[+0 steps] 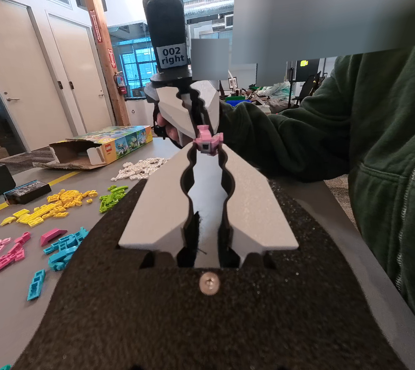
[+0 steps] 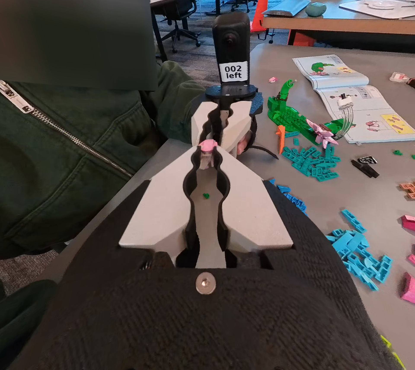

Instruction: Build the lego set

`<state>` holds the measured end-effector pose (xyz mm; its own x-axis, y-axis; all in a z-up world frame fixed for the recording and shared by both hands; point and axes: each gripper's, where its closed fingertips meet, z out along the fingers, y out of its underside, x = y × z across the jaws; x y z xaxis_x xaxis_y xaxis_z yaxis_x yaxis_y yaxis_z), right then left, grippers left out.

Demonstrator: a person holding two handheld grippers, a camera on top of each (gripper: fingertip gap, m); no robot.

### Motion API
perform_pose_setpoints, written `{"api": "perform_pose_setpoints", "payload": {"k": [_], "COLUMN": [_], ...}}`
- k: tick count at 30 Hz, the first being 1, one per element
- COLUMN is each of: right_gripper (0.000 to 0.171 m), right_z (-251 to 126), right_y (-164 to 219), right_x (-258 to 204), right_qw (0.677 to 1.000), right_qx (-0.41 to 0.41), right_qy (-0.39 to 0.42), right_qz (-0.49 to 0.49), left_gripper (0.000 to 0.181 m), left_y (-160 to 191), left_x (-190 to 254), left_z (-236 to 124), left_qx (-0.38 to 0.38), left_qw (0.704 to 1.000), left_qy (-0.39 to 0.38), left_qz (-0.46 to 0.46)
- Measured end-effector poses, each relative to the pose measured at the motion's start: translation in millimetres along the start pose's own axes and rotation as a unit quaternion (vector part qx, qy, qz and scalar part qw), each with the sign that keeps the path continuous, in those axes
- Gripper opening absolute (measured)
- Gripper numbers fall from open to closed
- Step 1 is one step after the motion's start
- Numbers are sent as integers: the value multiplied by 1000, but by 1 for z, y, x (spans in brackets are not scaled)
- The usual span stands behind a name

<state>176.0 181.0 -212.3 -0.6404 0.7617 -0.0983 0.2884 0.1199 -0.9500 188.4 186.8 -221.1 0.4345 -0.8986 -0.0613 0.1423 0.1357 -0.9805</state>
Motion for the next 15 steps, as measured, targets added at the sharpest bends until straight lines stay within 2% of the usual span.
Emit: {"api": "perform_pose_setpoints", "payload": {"k": [15], "right_gripper": [8], "right_z": [1], "right_y": [2], "right_x": [24], "right_qw": [995], "right_qx": [-28], "right_qy": [93], "right_qz": [-27], "left_gripper": [17], "left_y": [5], "left_x": [-20], "left_z": [-5], "left_qx": [-27], "left_qw": [995], "left_qy": [-87], "left_qz": [39]}}
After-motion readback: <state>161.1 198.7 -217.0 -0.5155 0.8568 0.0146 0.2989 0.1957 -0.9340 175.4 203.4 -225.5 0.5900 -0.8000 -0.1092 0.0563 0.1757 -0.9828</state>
